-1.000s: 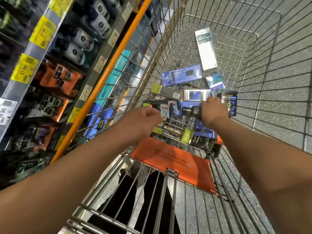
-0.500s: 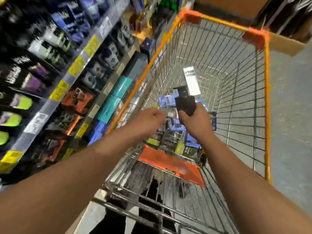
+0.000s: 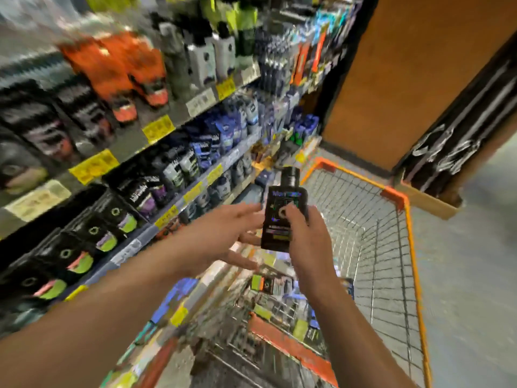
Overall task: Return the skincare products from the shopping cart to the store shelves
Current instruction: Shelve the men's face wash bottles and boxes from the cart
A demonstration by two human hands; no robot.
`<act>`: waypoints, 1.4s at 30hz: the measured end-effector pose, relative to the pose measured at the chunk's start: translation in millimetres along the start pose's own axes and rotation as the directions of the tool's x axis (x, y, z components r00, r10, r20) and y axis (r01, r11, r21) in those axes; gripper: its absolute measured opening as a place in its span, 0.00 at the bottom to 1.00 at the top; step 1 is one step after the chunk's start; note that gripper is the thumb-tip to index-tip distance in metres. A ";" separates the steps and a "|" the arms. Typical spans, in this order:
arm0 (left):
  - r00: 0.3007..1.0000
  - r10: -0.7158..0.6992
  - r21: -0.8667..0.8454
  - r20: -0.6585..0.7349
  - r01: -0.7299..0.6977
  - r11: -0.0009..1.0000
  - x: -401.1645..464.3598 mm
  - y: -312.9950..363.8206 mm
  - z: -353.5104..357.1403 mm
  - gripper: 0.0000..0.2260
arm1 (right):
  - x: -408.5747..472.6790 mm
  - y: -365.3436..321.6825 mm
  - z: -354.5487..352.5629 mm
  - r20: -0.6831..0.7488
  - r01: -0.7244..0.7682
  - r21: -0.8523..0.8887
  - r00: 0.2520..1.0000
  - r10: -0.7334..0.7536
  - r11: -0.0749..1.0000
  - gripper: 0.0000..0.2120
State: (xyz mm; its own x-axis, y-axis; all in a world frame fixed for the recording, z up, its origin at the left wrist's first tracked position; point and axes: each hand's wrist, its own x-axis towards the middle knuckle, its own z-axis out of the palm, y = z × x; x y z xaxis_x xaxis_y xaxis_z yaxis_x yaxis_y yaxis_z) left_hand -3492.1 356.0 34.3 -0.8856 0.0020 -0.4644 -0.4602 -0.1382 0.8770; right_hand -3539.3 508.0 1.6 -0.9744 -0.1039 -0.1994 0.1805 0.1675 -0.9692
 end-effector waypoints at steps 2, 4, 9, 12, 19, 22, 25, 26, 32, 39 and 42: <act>0.998 0.056 0.004 -0.024 -0.056 0.998 -25.3 12.5 -19.8 0.13 | -11.9 -25.7 21.7 0.038 0.029 0.053 0.999 -0.031 0.998 0.22; 0.993 0.101 0.006 -0.068 -0.100 0.995 -50.2 23.1 -40.1 0.14 | -24.8 -49.6 43.3 0.062 0.045 0.102 0.997 -0.052 0.994 0.24; 0.960 0.230 0.016 -0.160 -0.231 0.973 -111.7 38.9 -90.3 0.15 | -61.4 -99.2 98.7 0.184 0.087 0.223 0.974 -0.130 0.971 0.16; 0.917 0.309 0.064 -0.252 -0.302 0.951 -148.5 45.4 -120.7 0.15 | -78.7 -116.4 129.8 0.290 0.082 0.272 0.943 -0.162 0.959 0.10; 0.804 0.439 0.088 -0.402 -0.444 0.892 -235.8 55.1 -179.6 0.14 | -126.8 -162.3 205.4 0.549 0.094 0.206 0.813 -0.195 0.974 0.45; 0.737 0.471 0.116 -0.486 -0.479 0.870 -267.4 55.8 -200.7 0.13 | -145.7 -178.9 238.2 0.626 0.120 0.264 0.733 -0.264 0.957 0.34; 0.669 0.491 0.156 -0.557 -0.497 0.854 -296.1 55.6 -218.4 0.15 | -166.8 -194.8 266.2 0.668 0.132 0.287 0.682 -0.297 0.949 0.21; 0.653 0.497 0.166 -0.572 -0.501 0.849 -301.2 56.1 -220.5 0.15 | -166.5 -194.8 271.1 0.682 0.143 0.274 0.668 -0.297 0.951 0.11; 0.476 0.550 0.284 -0.686 -0.521 0.805 -360.8 53.9 -250.2 0.16 | -210.1 -216.7 325.3 0.769 0.289 0.254 0.519 -0.374 0.923 0.08; 0.310 0.579 0.390 -0.754 -0.497 0.775 -429.8 50.9 -275.5 0.15 | -252.3 -268.6 368.5 0.801 0.496 0.404 0.213 -0.559 0.769 0.12; 0.256 0.595 0.447 -0.762 -0.457 0.769 -456.6 51.2 -285.1 0.14 | -264.2 -296.3 386.6 0.795 0.614 0.421 0.105 -0.597 0.668 0.08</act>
State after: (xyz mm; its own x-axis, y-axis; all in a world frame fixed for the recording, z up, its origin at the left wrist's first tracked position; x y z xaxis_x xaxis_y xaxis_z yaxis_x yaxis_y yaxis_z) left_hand -3093.5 65.7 256.1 -0.4530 -0.8360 0.3096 0.0233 0.3361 0.9416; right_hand -3283.5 106.8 285.5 -0.1038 -0.8905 0.4431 -0.4208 -0.3643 -0.8308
